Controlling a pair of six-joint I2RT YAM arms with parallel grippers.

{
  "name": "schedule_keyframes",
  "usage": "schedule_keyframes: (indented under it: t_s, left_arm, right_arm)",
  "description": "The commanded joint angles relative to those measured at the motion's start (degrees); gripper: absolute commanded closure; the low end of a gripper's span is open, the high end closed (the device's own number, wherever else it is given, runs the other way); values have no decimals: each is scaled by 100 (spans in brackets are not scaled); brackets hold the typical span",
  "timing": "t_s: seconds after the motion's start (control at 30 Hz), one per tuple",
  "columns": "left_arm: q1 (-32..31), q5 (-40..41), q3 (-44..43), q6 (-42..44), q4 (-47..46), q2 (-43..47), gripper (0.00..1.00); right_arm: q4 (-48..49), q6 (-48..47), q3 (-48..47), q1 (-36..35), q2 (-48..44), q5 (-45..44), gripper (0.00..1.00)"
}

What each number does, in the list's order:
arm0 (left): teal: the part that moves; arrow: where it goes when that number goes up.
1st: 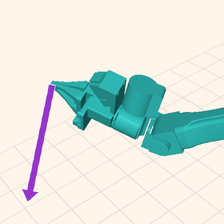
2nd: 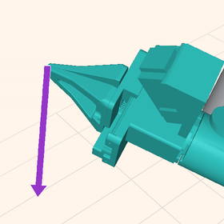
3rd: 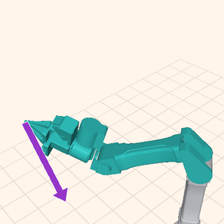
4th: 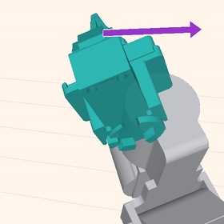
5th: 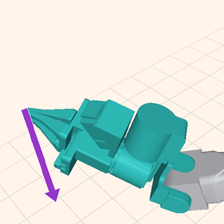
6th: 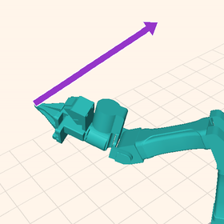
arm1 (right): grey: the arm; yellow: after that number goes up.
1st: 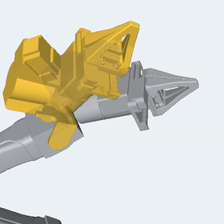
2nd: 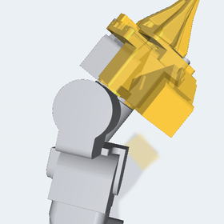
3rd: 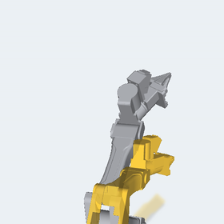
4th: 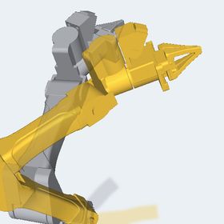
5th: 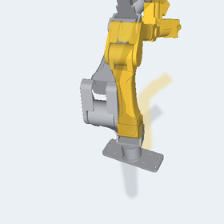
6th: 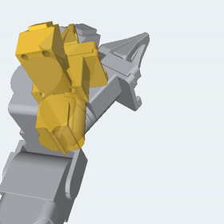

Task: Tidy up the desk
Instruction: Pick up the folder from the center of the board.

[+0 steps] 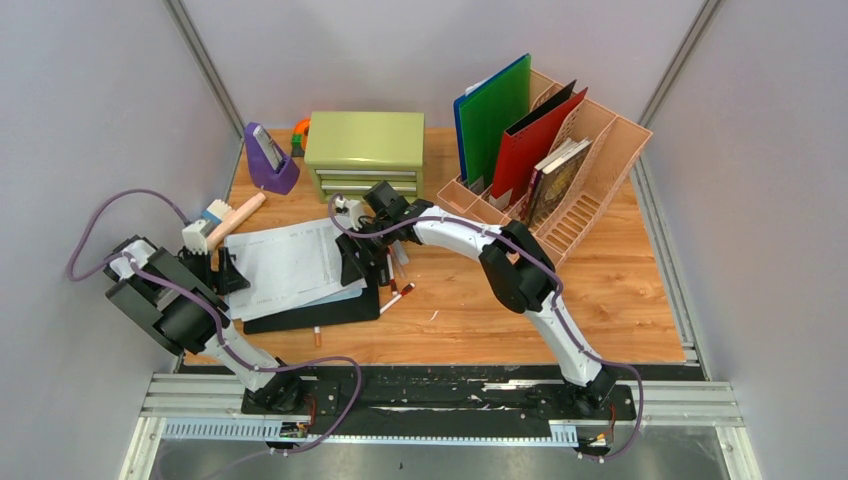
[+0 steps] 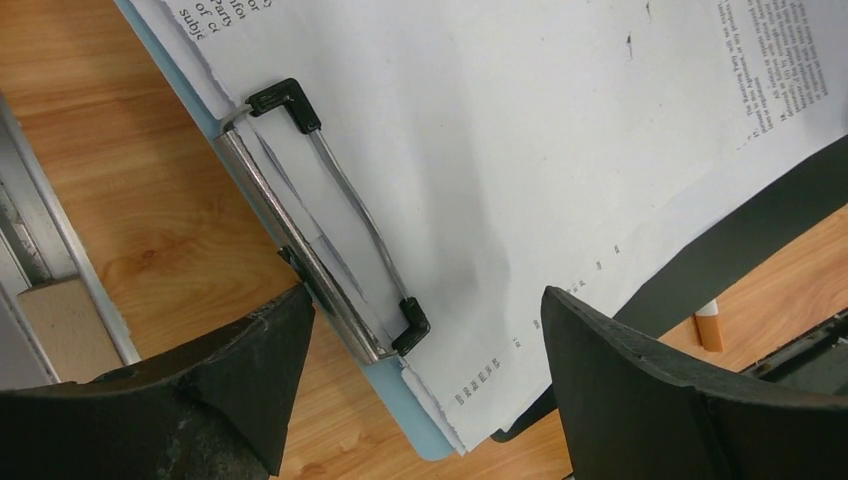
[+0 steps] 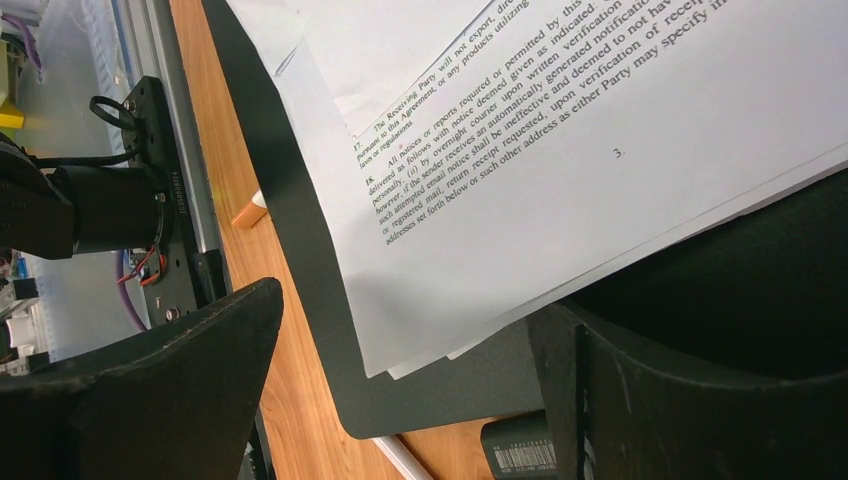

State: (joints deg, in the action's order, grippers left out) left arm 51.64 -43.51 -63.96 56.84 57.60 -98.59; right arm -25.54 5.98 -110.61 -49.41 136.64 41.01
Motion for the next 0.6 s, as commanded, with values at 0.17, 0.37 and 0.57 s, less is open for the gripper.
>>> schedule_keyframes:
  t_s: [0.17,0.37,0.57]
  left_arm:
    - [22,-1005,-293,535,1562,248,14]
    - [42,-1309,-614,864,2354,280,20]
    - [66,-1538,-881,1168,3008,403,25]
  right_arm:
    - [54,87,4,-87,208,38,6]
    - [53,81,21,-88,208,21,6]
    - [58,57,30,-86,192,20,6]
